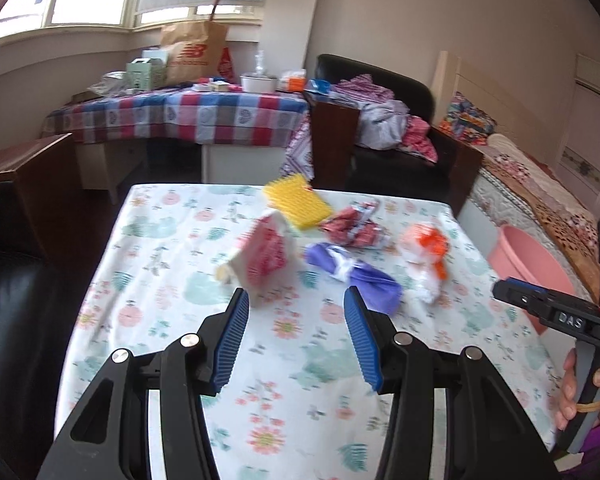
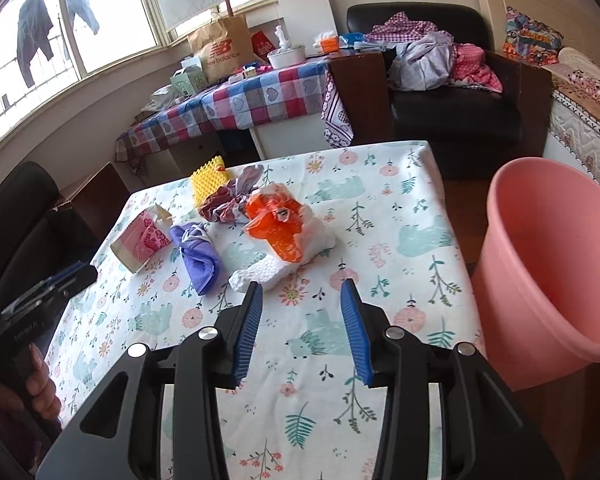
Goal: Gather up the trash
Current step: 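Grasp the pink-print paper bag with the left tool while the right grasps the orange-and-white plastic bag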
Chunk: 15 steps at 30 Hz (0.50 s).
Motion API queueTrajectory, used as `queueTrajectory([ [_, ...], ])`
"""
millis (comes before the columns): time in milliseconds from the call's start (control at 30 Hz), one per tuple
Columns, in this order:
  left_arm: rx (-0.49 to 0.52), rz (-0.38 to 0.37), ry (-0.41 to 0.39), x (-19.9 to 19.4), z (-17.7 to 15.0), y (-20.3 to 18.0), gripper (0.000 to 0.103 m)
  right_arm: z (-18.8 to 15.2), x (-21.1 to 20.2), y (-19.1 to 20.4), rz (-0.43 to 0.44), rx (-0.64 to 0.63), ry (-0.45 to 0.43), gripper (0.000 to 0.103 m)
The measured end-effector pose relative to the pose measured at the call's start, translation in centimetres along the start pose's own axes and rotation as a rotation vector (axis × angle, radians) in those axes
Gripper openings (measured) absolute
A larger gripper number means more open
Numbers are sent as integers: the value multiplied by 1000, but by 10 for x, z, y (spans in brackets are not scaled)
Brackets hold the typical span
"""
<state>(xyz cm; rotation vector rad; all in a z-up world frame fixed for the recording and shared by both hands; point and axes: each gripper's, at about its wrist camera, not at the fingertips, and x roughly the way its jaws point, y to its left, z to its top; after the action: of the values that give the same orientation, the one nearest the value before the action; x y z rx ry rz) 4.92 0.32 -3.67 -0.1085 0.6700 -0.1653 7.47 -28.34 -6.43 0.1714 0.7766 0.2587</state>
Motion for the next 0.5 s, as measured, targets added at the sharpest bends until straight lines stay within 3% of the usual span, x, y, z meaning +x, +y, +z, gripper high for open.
queueTrajectory([
  [200,-8,75,23,20,13,29,49,7,13,5,10,-11,24,41],
  [500,59,64,65,60,23,38,49,24,23,17,30,-71,28,41],
])
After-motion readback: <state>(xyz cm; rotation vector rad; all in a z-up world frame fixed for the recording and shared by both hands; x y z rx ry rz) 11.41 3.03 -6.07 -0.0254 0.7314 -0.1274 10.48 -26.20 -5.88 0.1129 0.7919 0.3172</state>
